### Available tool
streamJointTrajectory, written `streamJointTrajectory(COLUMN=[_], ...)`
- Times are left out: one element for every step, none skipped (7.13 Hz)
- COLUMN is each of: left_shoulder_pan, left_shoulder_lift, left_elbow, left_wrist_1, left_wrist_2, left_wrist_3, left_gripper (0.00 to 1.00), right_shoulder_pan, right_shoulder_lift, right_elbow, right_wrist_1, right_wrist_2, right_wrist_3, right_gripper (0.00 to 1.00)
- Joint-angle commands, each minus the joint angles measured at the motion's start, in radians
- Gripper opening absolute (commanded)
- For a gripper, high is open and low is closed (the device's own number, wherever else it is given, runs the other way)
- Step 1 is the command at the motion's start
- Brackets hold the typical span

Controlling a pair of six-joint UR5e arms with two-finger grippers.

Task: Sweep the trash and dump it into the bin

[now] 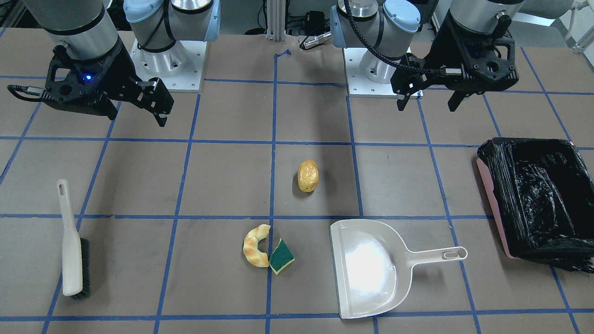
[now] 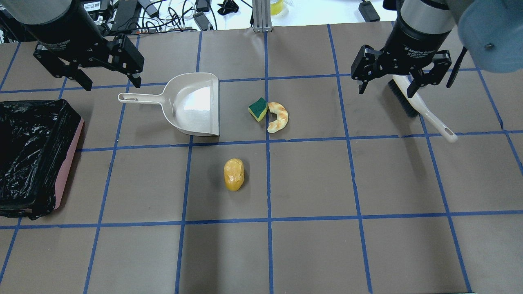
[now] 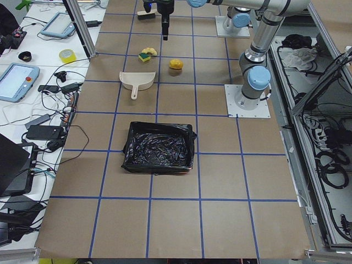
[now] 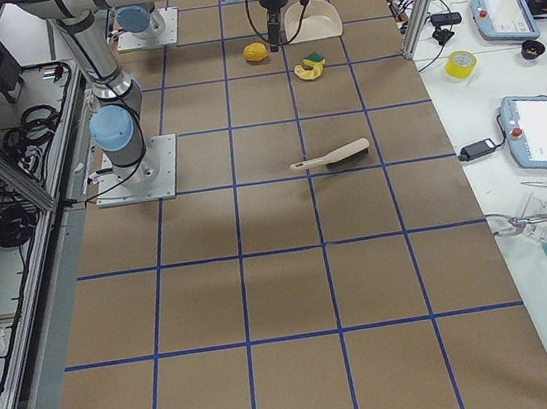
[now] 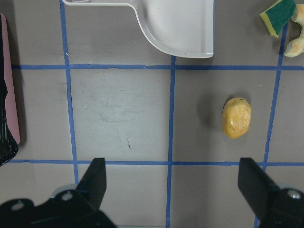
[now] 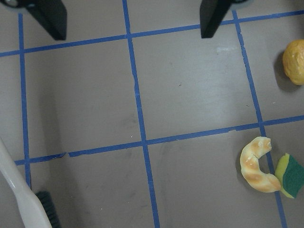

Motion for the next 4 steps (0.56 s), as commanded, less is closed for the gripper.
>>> streamJointTrajectory(left_shoulder_pan=[0.000,0.000,0.000,0.000], left_shoulder_lift=[0.020,0.014,0.020,-0.001], left_elbow=[-0.005,-0.008,-0.014,-0.046], left_wrist_1=[-0.003,0.001,0.060,0.161], left_wrist_2=[0.007,0.001,0.011,0.027], left_wrist_3=[0.002,-0.002,-0.013,-0.033], left_gripper=[1.00,1.00,1.00,1.00], right_shoulder_pan=[0.000,0.000,-0.002,-0.011], right_shoulder_lift=[0.001,-0.001,0.001,0.002], right_elbow=[-0.001,-0.001,0.001,0.001], right_wrist_1=[-0.003,-0.003,0.020,0.061], right_wrist_2=[0.004,-0.001,-0.008,-0.007], right_wrist_3=[-0.006,-0.003,-0.002,-0.009], right_gripper=[1.00,1.00,1.00,1.00])
